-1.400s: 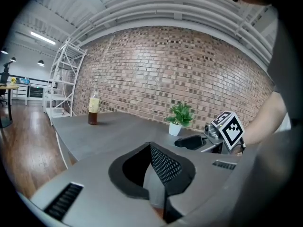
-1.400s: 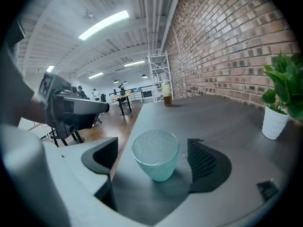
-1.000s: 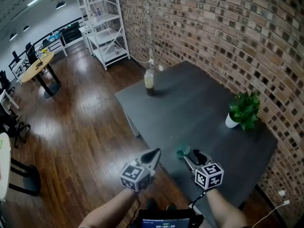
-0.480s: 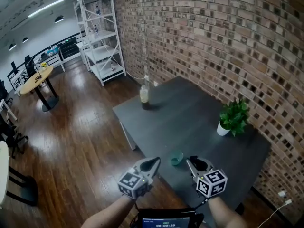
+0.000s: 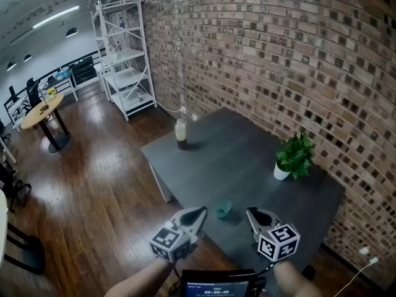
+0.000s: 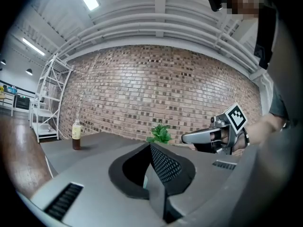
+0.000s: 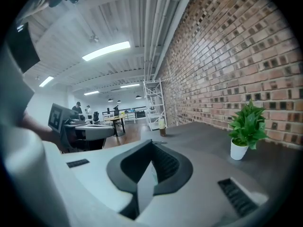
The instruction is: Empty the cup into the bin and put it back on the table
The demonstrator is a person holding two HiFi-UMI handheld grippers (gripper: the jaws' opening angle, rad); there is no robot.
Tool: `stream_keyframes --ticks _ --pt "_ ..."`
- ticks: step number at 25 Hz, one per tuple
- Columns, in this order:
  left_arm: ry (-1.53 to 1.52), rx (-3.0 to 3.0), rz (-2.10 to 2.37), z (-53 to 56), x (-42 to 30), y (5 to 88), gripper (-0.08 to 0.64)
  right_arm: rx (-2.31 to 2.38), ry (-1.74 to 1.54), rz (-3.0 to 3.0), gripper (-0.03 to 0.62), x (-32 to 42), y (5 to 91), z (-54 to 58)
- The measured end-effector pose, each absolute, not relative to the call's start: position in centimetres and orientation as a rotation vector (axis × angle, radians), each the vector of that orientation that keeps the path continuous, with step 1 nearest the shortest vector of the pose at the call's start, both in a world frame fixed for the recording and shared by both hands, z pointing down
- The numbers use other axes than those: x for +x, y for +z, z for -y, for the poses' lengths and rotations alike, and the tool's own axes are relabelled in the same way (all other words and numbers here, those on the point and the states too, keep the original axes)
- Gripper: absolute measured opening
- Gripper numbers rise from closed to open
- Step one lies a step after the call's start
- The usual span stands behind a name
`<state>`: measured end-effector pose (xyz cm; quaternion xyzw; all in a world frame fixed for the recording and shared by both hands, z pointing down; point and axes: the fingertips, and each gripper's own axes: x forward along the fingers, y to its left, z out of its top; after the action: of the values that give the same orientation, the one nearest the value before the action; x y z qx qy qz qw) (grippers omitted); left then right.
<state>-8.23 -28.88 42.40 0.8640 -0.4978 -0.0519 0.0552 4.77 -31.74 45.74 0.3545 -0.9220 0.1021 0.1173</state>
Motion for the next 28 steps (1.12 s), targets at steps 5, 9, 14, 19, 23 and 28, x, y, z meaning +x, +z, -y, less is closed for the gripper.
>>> stream_keyframes --ticks 5,9,14,19,23,28 --pt "-0.187 2.632 1.505 28.3 -8.3 40.8 0.002 1.043 0.256 2.7 0.004 5.1 44.1 31.2" --pt "-0.186 2.647 1.48 28.3 -7.6 39.7 0.002 1.025 0.26 2.7 0.003 5.5 42.9 30.8" --pt "-0.187 2.657 1.471 27.6 -7.8 39.0 0.002 0.99 0.23 2.716 0.003 4.5 41.8 29.9" --pt "-0.181 2.643 1.474 27.4 -8.3 39.3 0.002 0.983 0.25 2.716 0.002 4.2 41.7 29.7" --pt "-0.195 2.65 1.468 27.2 -8.6 39.1 0.002 0.993 0.254 2.71 0.003 4.3 41.7 29.6" --pt "-0.209 2.636 1.461 26.9 -8.9 39.2 0.002 0.995 0.267 2.701 0.002 4.4 42.0 29.6"
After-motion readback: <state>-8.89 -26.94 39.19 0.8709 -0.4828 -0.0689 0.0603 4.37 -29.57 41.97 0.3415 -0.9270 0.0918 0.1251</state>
